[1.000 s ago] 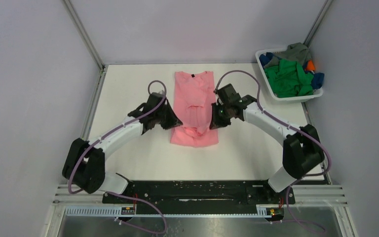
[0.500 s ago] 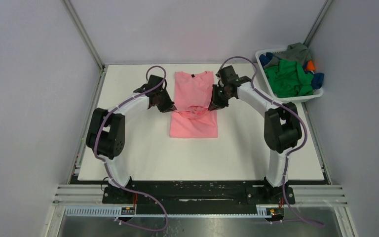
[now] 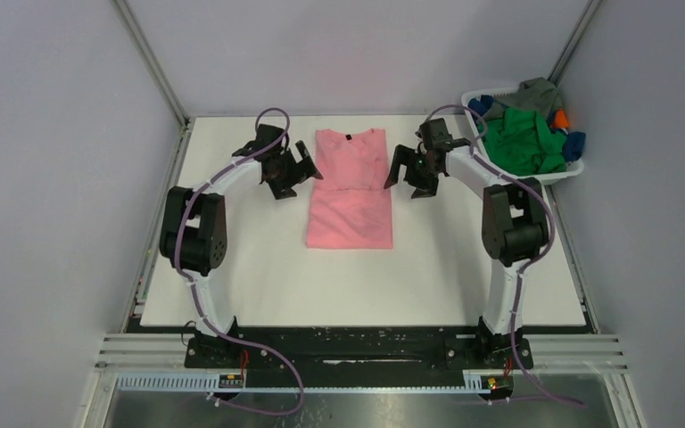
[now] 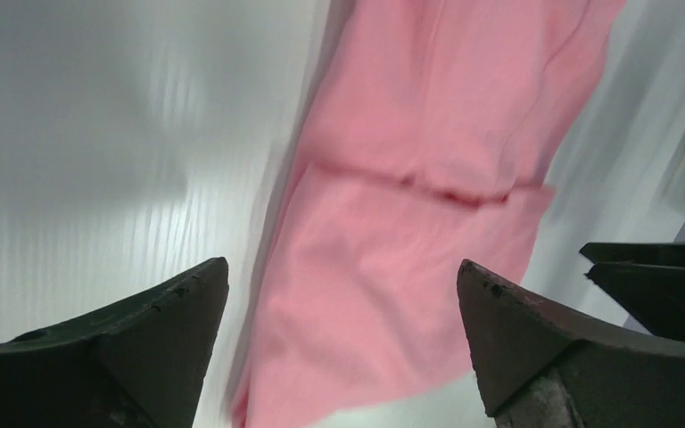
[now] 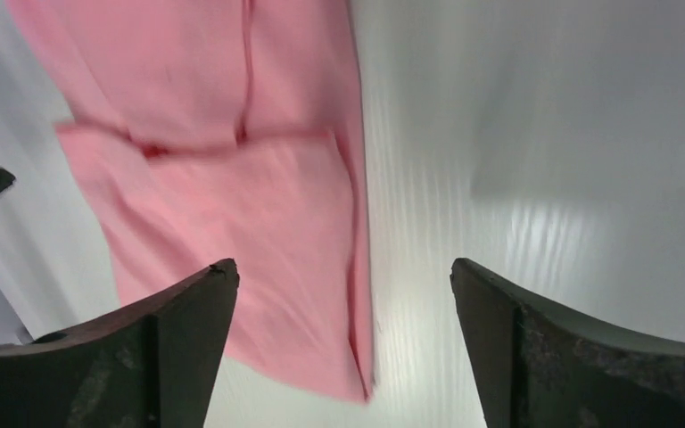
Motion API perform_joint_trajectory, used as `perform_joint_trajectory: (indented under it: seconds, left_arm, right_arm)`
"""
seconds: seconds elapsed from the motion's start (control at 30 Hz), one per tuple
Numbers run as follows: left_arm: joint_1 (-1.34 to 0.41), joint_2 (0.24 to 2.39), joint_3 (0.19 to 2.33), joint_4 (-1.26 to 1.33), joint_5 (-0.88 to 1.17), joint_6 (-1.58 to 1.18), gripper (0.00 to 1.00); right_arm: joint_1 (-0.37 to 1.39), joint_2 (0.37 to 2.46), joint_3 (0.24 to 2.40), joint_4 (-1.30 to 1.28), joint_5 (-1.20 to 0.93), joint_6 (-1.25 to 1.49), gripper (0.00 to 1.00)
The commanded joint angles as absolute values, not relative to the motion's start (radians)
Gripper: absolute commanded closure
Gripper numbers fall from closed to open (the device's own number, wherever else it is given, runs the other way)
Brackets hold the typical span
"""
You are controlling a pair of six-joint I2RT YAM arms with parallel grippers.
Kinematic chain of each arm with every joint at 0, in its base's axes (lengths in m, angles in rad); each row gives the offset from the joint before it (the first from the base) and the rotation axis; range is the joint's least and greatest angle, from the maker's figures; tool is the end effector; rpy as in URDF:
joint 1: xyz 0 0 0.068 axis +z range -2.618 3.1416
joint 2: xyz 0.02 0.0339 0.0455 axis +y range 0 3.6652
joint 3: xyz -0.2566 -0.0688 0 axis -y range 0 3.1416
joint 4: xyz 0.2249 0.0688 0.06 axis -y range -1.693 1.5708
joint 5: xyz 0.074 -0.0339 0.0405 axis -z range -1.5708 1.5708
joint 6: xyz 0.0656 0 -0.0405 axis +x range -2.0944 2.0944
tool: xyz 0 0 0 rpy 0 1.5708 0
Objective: Fold and stack the t-shirts
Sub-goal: Grab one side of the 2/3 rectangular tshirt with both arms
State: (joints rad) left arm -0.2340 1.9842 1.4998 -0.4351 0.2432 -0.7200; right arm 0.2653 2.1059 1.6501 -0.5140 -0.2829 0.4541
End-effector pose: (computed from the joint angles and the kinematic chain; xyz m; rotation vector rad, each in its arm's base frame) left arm 0.4180 -0.1159 0.1874 -0.5191 2.5379 -0.6822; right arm 0.4359 0.1374 0.1761 0.1312 2.6052 0.6316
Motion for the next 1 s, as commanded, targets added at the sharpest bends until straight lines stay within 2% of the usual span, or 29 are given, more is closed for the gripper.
perform_joint_trajectory:
  seconds: [0.0, 0.13, 0.27, 0.4, 0.43, 0.5, 0.63, 0.7, 0.73, 0.8, 0.87, 0.97]
  left_arm:
    - [-0.244, 1.75, 1.242, -0.405, 0.303, -0.691, 0.01]
    - [-0.274, 1.613, 1.005, -0.393, 0.293, -0.703, 0.01]
    - [-0.306, 1.54, 0.845, -0.321, 0.278, -0.747, 0.03]
    - [-0.326, 1.588, 0.807, -0.253, 0.287, -0.78, 0.18]
    - [-0.332, 1.609, 0.815, -0.251, 0.291, -0.779, 0.23]
    - [-0.348, 1.638, 0.828, -0.25, 0.3, -0.781, 0.4]
    - [-0.371, 1.647, 0.812, -0.25, 0.277, -0.777, 0.68]
    - [-0.371, 1.658, 0.816, -0.261, 0.272, -0.768, 0.96]
    - [-0.37, 1.666, 0.823, -0.272, 0.272, -0.759, 1.0]
    - [-0.371, 1.662, 0.826, -0.284, 0.281, -0.749, 1.0]
    - [-0.374, 1.623, 0.806, -0.294, 0.279, -0.747, 1.0]
    - [-0.387, 1.511, 0.741, -0.316, 0.265, -0.749, 1.0]
  right_arm:
    - [0.292, 1.847, 1.375, -0.448, -0.356, 0.397, 0.01]
    - [0.347, 1.74, 1.143, -0.4, -0.385, 0.422, 0.01]
    - [0.413, 1.739, 1.041, -0.334, -0.388, 0.459, 0.03]
    - [0.428, 1.794, 1.049, -0.309, -0.366, 0.482, 0.12]
    - [0.428, 1.806, 1.055, -0.308, -0.36, 0.485, 0.17]
    - [0.428, 1.821, 1.061, -0.308, -0.359, 0.492, 0.27]
    - [0.431, 1.828, 1.041, -0.291, -0.381, 0.503, 0.49]
    - [0.431, 1.836, 1.04, -0.298, -0.386, 0.5, 0.61]
    - [0.431, 1.839, 1.044, -0.306, -0.393, 0.494, 0.67]
    - [0.431, 1.831, 1.041, -0.328, -0.402, 0.485, 0.8]
    - [0.431, 1.8, 1.02, -0.35, -0.41, 0.474, 1.0]
    - [0.431, 1.723, 0.968, -0.419, -0.479, 0.434, 1.0]
